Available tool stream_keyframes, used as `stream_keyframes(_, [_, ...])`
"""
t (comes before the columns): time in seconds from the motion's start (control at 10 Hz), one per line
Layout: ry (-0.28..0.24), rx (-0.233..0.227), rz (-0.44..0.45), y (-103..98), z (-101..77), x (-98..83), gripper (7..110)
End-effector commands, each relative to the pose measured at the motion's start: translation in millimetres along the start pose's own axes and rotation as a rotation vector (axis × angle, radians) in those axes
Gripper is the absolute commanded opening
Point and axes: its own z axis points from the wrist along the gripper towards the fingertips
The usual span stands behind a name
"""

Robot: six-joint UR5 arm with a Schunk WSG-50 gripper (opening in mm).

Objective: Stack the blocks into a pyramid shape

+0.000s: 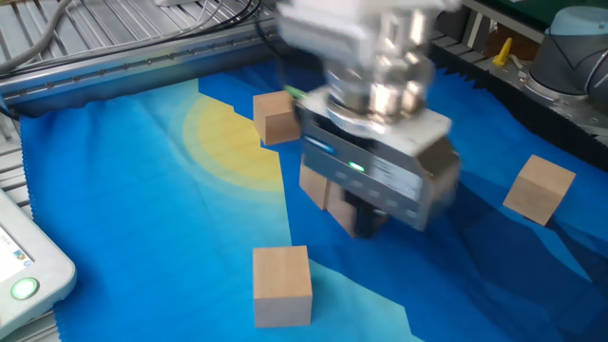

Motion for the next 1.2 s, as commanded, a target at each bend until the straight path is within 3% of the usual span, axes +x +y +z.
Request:
stream_keyframes(0.0, [-0.124, 0.134, -0.079, -67, -23.9, -45.3, 7])
stream_keyframes(0.2, [-0.145, 0.143, -0.095, -79, -8.9, -45.1, 7])
stream_keyframes(0.4, [-0.091, 0.135, -0.128, -88, 5.1, -22.0, 7])
stream_keyframes(0.6, [-0.010, 0.153, -0.173, -107, -2.7, 2.0, 7])
stream_keyframes(0.8, [0.011, 0.169, -0.163, -123, -5.7, 12.9, 7])
stream_keyframes(1.0, [0.023, 0.130, -0.148, -122, 0.6, 20.6, 7])
stream_keyframes(1.1, [0.022, 0.135, -0.150, -125, 2.1, 20.3, 7])
